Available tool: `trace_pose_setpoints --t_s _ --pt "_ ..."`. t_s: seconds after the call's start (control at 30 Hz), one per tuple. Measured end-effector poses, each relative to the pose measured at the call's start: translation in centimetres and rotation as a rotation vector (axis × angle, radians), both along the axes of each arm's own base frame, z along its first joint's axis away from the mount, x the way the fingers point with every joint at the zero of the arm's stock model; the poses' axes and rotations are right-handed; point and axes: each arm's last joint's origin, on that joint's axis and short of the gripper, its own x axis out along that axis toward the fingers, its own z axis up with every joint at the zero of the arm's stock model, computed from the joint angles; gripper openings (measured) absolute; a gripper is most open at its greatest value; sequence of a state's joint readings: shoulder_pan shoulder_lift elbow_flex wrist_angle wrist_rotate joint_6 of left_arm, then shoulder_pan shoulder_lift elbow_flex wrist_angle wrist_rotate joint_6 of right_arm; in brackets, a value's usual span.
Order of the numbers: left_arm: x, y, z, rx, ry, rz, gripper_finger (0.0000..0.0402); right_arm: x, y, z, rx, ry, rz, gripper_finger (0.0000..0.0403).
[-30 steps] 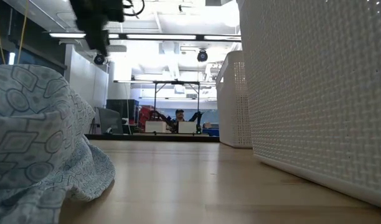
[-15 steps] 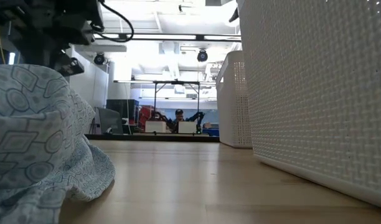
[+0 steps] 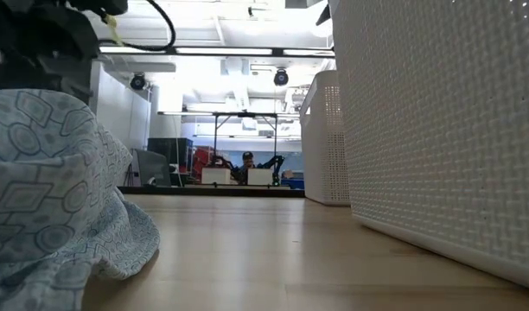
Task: Sort clothes
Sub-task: Put the light blue short into the bottom white laundry bin
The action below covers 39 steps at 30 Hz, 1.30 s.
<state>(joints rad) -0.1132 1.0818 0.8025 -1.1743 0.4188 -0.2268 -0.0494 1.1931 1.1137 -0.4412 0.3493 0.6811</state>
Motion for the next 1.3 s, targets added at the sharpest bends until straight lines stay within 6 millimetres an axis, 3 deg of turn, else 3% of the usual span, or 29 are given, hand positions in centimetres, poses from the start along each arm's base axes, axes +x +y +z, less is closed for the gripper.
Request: trace_pose_setpoints --t_s 0.23,0.43,0.53,0.67,0.8,0.97,1.13,1.3 --pt "2.5 -3.0 -4.4 0.087 0.109 0.186 0.0156 0.2 1.6 0.0 0.081 -0.017 0.106 0.0261" --pt "3.6 -3.5 -9.1 0.235 0.146 0.288 0.0153 0.0 5.0 -0.1 0.055 -0.007 0.206 0.0261" --pt "4.3 -3.2 -10.0 0.255 0.17 0.322 0.0115 -0.3 6.4 0.0 0.006 -0.003 0.229 0.0261" --pt "4.7 -2.8 -9.4 0.286 0.149 0.313 0.0022 -0.6 8.0 0.0 0.034 -0.023 0.247 0.0261" --pt "5.0 -1.6 -6.1 0.494 0.096 0.319 0.0011 -1.1 9.3 0.0 0.028 -0.033 0.195 0.0261" --pt "5.9 -0.5 1.6 0.594 -0.043 0.389 0.0004 -1.3 9.8 -0.2 0.029 -0.041 0.145 0.0261" --pt "7.2 0.0 10.8 0.603 -0.473 0.547 0.0001 -0.6 10.0 -0.2 -0.095 -0.009 0.285 0.0261" --pt "8.6 0.1 17.6 0.609 -0.899 0.578 0.0001 1.6 10.1 0.1 -0.173 -0.111 0.289 0.0261"
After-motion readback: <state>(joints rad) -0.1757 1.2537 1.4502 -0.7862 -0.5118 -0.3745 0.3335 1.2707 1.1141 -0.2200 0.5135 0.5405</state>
